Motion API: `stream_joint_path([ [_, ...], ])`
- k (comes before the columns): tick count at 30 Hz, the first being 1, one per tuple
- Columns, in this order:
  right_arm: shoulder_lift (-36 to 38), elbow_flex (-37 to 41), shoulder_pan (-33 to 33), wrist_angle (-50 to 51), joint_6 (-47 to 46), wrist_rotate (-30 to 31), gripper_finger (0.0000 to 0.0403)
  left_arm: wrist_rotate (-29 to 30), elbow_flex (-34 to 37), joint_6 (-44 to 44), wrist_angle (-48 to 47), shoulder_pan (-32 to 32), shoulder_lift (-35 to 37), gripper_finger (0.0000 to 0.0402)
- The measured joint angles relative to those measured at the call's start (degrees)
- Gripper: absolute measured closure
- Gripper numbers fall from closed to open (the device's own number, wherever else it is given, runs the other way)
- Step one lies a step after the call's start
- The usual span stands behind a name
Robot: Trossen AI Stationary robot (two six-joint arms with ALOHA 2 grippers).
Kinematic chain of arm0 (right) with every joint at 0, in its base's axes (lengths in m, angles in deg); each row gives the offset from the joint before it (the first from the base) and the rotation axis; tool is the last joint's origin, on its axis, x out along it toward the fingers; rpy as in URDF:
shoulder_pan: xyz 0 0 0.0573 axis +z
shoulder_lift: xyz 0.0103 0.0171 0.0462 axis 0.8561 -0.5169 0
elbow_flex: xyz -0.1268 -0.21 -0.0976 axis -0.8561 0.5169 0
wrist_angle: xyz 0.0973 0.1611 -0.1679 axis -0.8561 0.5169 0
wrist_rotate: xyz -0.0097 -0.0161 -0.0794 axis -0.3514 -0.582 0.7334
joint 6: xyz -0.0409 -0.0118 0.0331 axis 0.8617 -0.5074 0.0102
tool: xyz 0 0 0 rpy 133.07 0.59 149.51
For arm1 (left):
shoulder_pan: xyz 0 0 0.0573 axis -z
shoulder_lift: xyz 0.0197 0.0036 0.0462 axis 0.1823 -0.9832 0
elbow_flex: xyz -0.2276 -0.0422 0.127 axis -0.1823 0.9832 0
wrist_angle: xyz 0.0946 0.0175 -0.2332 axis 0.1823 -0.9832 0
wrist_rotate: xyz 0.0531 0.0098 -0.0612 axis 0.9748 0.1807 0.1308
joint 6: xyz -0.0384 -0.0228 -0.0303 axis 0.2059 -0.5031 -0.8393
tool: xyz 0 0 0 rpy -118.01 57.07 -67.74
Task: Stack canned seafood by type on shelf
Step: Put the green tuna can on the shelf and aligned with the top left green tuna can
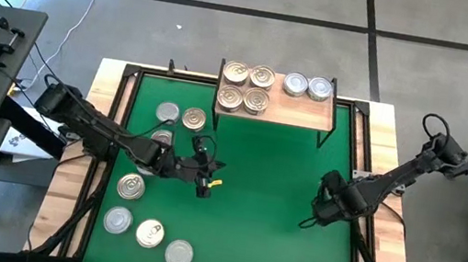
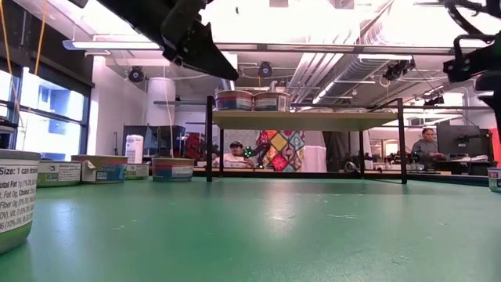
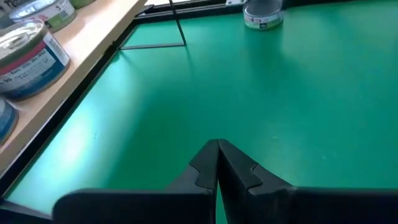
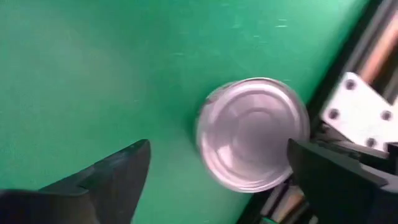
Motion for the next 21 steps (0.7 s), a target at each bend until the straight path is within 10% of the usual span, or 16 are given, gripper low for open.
stream_joint_path([
  [16, -15.41, 0.02, -9.75, -1.02, 9.53, -5.88, 0.0381, -0.16, 1.97, 0.01, 1.27, 0.62, 0.02, 0.0401],
  [21, -16.56, -0.16, -11.02, -5.17, 15.91, -6.01, 0.0387, -0.18, 1.97, -0.07, 1.25, 0.63, 0.02, 0.0401],
])
